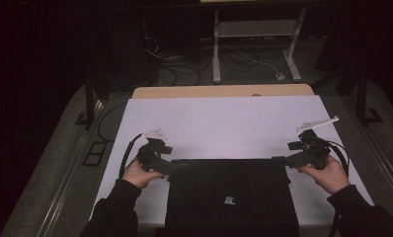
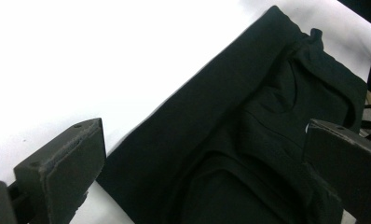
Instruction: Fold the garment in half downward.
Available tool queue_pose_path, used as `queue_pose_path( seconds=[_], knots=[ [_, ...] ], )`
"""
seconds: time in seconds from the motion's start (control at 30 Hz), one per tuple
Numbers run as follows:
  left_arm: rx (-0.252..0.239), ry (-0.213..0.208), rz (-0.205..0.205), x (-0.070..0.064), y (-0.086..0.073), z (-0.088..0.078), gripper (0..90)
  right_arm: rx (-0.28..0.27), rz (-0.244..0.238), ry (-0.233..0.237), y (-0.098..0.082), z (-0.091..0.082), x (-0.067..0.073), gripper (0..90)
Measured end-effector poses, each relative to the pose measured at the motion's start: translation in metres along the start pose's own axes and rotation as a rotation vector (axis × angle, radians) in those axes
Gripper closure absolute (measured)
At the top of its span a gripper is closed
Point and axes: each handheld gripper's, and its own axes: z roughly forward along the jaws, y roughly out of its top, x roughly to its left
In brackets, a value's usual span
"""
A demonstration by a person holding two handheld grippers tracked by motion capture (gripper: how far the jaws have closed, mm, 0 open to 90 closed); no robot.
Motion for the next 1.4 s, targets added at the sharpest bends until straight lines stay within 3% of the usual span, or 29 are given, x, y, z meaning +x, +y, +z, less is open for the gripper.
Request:
queue_pose_path(
  seconds=[0.23, 0.47, 0.73, 1.0, 1.33, 1.4],
  knots=[
    [-0.001, -0.019, -0.007, 0.012, 0.000, 0.005, 0.0, 0.005, 0.007, 0.007, 0.000, 0.004, -0.009, 0.0],
    [-0.005, -0.008, -0.020, 0.021, -0.002, 0.006, 0.0, 0.007, 0.012, 0.003, -0.002, 0.009, -0.020, 0.0],
    [0.017, -0.025, -0.015, 0.029, -0.005, 0.009, 0.0, 0.002, 0.000, 0.006, -0.005, 0.015, -0.026, 0.0],
    [0.052, -0.010, -0.003, 0.039, -0.010, 0.014, 0.0, 0.006, -0.006, 0.016, -0.011, 0.024, -0.033, 0.0],
    [0.085, -0.013, -0.045, 0.052, -0.015, 0.021, 0.0, 0.021, -0.013, 0.018, -0.013, 0.029, -0.038, 2.0],
    [0.089, -0.031, -0.066, 0.055, -0.017, 0.022, 0.0, 0.032, -0.015, 0.026, -0.015, 0.031, -0.040, 3.9]
  ],
)
